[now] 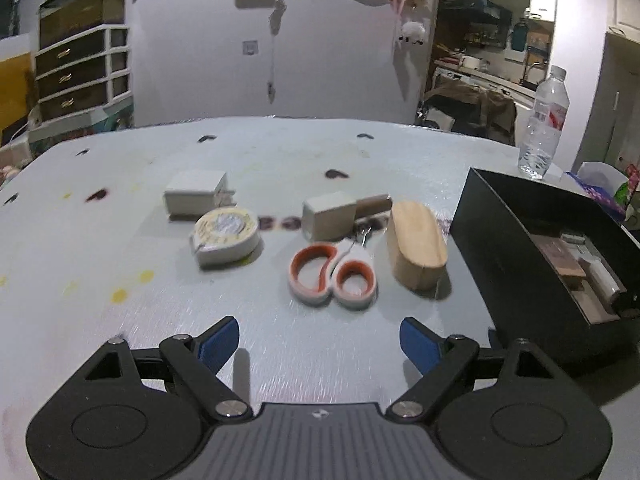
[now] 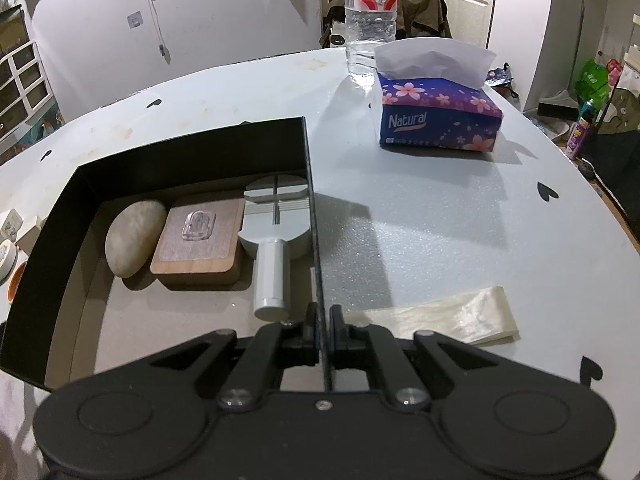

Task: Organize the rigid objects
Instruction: 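Move the left gripper to the orange-handled scissors and grasp them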

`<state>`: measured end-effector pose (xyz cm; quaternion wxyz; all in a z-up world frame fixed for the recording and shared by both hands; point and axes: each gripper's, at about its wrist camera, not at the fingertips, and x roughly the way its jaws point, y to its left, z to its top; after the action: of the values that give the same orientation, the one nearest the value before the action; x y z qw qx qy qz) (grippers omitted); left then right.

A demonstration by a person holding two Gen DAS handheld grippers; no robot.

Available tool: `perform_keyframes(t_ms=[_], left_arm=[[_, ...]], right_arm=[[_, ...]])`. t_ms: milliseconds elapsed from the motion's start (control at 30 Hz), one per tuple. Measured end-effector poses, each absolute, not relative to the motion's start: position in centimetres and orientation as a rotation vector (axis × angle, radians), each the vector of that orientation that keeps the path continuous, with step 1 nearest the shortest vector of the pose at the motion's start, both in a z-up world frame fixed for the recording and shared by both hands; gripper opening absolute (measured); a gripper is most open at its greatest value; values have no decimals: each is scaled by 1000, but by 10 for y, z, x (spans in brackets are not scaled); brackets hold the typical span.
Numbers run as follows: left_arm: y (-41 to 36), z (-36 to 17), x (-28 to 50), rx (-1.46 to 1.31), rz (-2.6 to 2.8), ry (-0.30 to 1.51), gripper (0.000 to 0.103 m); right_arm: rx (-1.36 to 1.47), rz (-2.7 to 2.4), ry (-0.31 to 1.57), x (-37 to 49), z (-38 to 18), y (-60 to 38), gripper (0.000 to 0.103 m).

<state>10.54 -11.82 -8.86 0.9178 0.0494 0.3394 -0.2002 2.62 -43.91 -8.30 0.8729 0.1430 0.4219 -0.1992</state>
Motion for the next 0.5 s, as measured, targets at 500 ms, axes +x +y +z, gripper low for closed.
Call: perform_keyframes(t_ms=[500], left_arm=[[-147,-104,144,193,-483,641,86]], right_arm=[[295,-423,878,27,-83,-438,6]])
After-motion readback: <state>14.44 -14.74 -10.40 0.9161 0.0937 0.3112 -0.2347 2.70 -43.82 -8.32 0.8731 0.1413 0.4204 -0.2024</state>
